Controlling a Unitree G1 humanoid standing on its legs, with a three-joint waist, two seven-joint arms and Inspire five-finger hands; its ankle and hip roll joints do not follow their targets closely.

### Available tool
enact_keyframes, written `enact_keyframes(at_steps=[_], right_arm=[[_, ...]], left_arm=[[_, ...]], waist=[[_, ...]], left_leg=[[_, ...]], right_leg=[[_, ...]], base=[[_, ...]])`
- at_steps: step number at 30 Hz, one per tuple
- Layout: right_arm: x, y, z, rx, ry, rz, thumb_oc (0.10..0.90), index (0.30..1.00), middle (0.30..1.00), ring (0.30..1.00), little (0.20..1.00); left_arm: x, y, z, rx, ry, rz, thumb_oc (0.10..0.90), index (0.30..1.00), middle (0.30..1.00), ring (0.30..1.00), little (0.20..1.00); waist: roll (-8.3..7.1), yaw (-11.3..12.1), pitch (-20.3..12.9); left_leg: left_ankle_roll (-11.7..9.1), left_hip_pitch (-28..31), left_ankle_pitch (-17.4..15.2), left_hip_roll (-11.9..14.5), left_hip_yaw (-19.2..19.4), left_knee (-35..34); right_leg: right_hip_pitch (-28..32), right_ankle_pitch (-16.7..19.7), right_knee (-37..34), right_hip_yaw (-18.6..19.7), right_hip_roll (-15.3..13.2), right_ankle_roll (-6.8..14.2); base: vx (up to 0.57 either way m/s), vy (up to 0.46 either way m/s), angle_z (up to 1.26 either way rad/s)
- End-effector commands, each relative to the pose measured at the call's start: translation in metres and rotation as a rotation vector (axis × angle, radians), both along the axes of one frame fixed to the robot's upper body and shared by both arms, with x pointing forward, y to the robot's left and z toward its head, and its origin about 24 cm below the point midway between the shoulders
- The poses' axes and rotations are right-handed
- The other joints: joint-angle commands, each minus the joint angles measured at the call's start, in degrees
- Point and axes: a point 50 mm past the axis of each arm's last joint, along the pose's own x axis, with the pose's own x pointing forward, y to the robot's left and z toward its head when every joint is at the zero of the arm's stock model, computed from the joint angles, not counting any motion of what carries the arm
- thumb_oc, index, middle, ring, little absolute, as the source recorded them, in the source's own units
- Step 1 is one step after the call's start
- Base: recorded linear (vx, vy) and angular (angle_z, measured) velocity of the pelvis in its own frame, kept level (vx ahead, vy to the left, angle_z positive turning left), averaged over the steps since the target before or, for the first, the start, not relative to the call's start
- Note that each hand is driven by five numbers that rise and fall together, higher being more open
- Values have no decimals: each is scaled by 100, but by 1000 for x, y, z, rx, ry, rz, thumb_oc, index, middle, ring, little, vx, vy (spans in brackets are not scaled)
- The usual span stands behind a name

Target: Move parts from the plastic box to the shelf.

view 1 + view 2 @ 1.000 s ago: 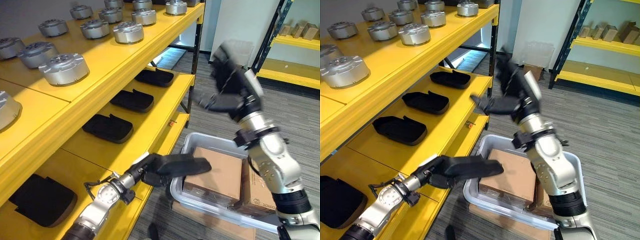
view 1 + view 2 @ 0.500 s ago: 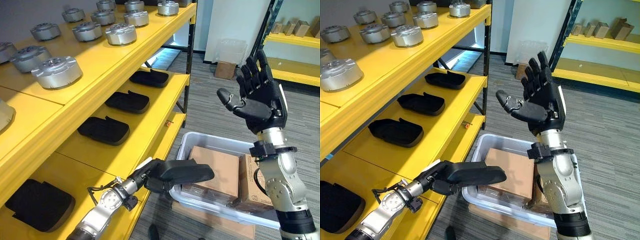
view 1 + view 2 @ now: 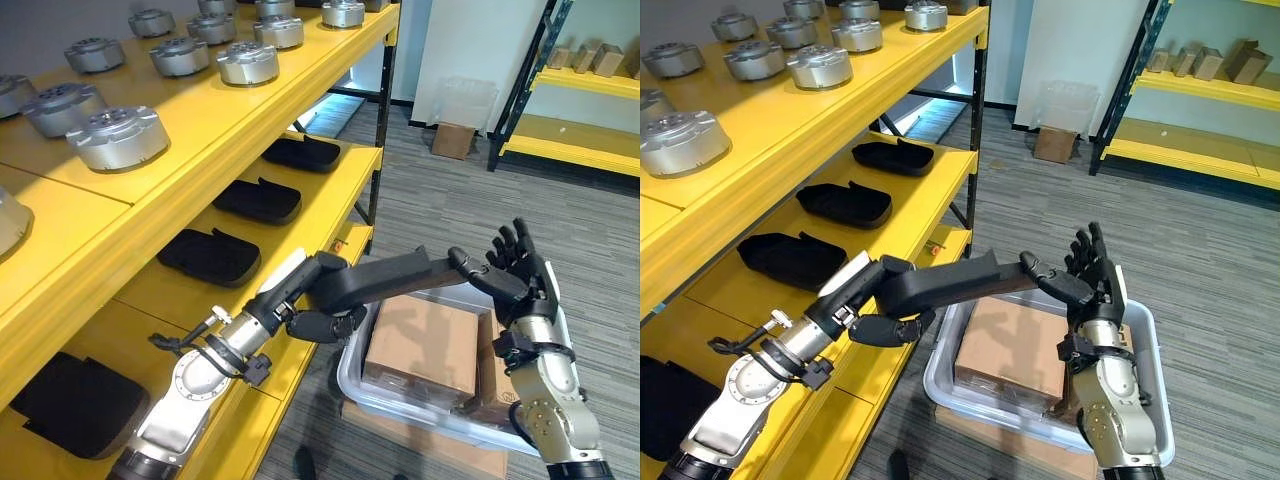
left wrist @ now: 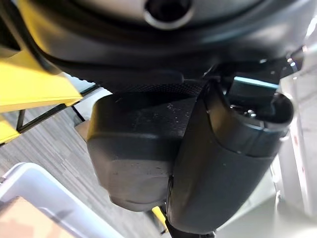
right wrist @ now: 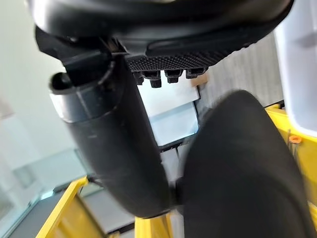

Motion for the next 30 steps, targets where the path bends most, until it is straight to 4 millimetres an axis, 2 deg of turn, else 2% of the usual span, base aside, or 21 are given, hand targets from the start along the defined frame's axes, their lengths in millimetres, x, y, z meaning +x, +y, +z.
enact_keyframes(at_steps=[1, 7, 9, 10, 11, 12, 14, 15, 16, 18, 19, 21, 23, 24, 25, 26, 27, 28, 29, 30], right_arm=[[18, 4, 48, -91, -231, -27, 900, 1000, 1000, 1000, 1000], [21, 19, 52, -26, -263, -7, 900, 1000, 1000, 1000, 1000], [23, 27, 53, 7, -265, 2, 900, 1000, 1000, 1000, 1000], [24, 30, 52, 17, -257, 1, 900, 1000, 1000, 1000, 1000], [25, 33, 51, 22, -250, -1, 900, 1000, 1000, 1000, 1000], [25, 34, 51, 16, -253, 1, 900, 1000, 1000, 1000, 1000], [27, 40, 54, -6, -273, -10, 900, 1000, 1000, 1000, 1000], [27, 40, 55, -5, -274, -10, 900, 1000, 1000, 1000, 1000], [28, 41, 57, -4, -288, 5, 900, 1000, 1000, 1000, 1000], [28, 43, 58, -16, -302, 18, 900, 1000, 1000, 1000, 1000], [30, 44, 60, -23, -317, 29, 900, 1000, 1000, 1000, 1000], [32, 43, 64, -37, -336, 21, 900, 1000, 1000, 1000, 1000], [35, 44, 65, -25, -347, 21, 900, 1000, 1000, 1000, 1000], [34, 44, 64, -20, -349, 11, 900, 1000, 1000, 1000, 1000], [34, 44, 64, -21, -349, 11, 900, 1000, 1000, 1000, 1000], [30, 41, 58, -11, -339, -9, 900, 1000, 1000, 1000, 1000], [29, 40, 57, -12, -335, -12, 900, 1000, 1000, 1000, 1000], [23, 37, 54, -11, -322, -28, 900, 1000, 1000, 1000, 1000], [23, 37, 54, -11, -319, -29, 900, 1000, 1000, 1000, 1000], [19, 33, 51, -18, -300, -36, 900, 1000, 1000, 1000, 1000]], left_arm=[[-9, -19, 67, -185, -332, -197, 400, 300, 300, 300, 300], [-11, -28, 77, -180, -352, -255, 400, 300, 300, 300, 300], [-8, -32, 78, -173, -341, -276, 400, 300, 300, 300, 300], [-7, -34, 78, -171, -339, -289, 400, 300, 300, 300, 300], [-7, -39, 79, -170, -336, -315, 400, 300, 300, 300, 300], [-7, -40, 80, -171, -334, -322, 400, 300, 300, 300, 300], [-5, -42, 81, -165, -337, -319, 400, 300, 300, 300, 300], [-5, -42, 81, -166, -338, -318, 400, 300, 300, 300, 300], [-5, -37, 80, -177, -346, -297, 400, 300, 300, 300, 300], [-6, -33, 82, -179, -354, -279, 400, 300, 300, 300, 300], [-5, -31, 82, -179, -365, -282, 400, 300, 300, 300, 300], [-9, -27, 82, -194, -379, -290, 400, 300, 300, 300, 300], [-14, -26, 83, -198, -402, -311, 400, 300, 300, 300, 300], [-16, -28, 83, -190, -411, -330, 400, 300, 300, 300, 300], [-16, -28, 83, -190, -411, -330, 400, 300, 300, 300, 300], [-18, -34, 81, -180, -407, -377, 400, 300, 300, 300, 300], [-19, -36, 80, -177, -408, -384, 400, 300, 300, 300, 300], [-21, -41, 80, -179, -414, -399, 400, 300, 300, 300, 300], [-22, -41, 80, -180, -415, -399, 400, 300, 300, 300, 300], [-22, -45, 81, -188, -419, -394, 400, 300, 300, 300, 300]], waist=[[68, 211, -355], [84, 327, -319], [112, 306, -295], [119, 280, -285], [130, 240, -271], [129, 235, -274], [101, 275, -238], [95, 271, -243], [128, 272, -148], [93, 328, -90], [91, 396, 5], [153, 433, 153], [271, 443, 319], [302, 390, 376], [306, 390, 382], [311, 227, 389], [310, 191, 384], [296, 43, 352], [294, 23, 351], [243, -84, 331]], left_leg=[[-127, 698, -1062, 239, -99, -15], [71, 588, -1135, -20, -353, -15], [163, 590, -1156, -106, -489, -15], [205, 591, -1166, -142, -562, -15], [265, 567, -1156, -189, -708, -15], [288, 552, -1150, -212, -763, -15], [412, 433, -1105, -433, -1027, -15], [413, 419, -1106, -443, -1034, -15], [440, 365, -1034, -524, -1182, -15], [445, 309, -1009, -624, -1232, -15], [440, 228, -919, -719, -1348, -15], [455, 207, -898, -794, -1457, 5], [461, 174, -892, -730, -1329, 4], [437, 170, -892, -658, -1063, 8], [434, 177, -893, -654, -1062, 7], [373, 246, -906, -509, -463, 28], [359, 268, -913, -482, -364, 33], [236, 291, -949, -295, 57, 269], [214, 281, -973, -272, 86, 332], [103, 228, -1083, -85, 369, 742]], right_leg=[[-581, 441, -15, -490, -98, 123], [-713, 556, 111, -519, -297, 262], [-869, 530, 464, -327, -275, 235], [-941, 513, 621, -179, -210, 219], [-1028, 322, 915, 42, 2, 168], [-1040, 246, 1007, 82, 94, 147], [-1385, 175, 1996, 1, 648, 65], [-1437, 144, 2076, 3, 648, 63], [-1761, 200, 2818, 159, 1048, 29], [-1844, 153, 2780, 102, 1052, -2], [-1754, 49, 2423, 94, 1104, -135], [-1796, 105, 2144, 106, 1114, -168], [-1954, 70, 2160, 6, 1082, -184], [-1955, 49, 2079, -89, 1049, -184], [-1942, 55, 2066, -90, 1053, -185], [-1835, 42, 1846, -229, 1007, -185], [-1801, 35, 1796, -250, 1002, -188], [-1672, -111, 1637, -324, 929, -279], [-1645, -135, 1615, -332, 920, -296], [-1512, -210, 1552, -385, 756, -369]], base=[[-67, 184, 16], [-85, 177, 20], [-72, 142, 14], [-50, 81, 31], [-46, 58, 57], [-100, 39, 72], [-125, 6, 77], [-142, -11, 76], [-133, -41, 65], [-116, -74, 43], [-104, -107, 27], [-169, -101, 31], [-195, -55, 19], [-108, -34, 10], [-71, -37, 25], [-22, -22, 33], [-18, -3, 55], [6, 18, 54], [3, 68, 61], [-1, 57, 48]])
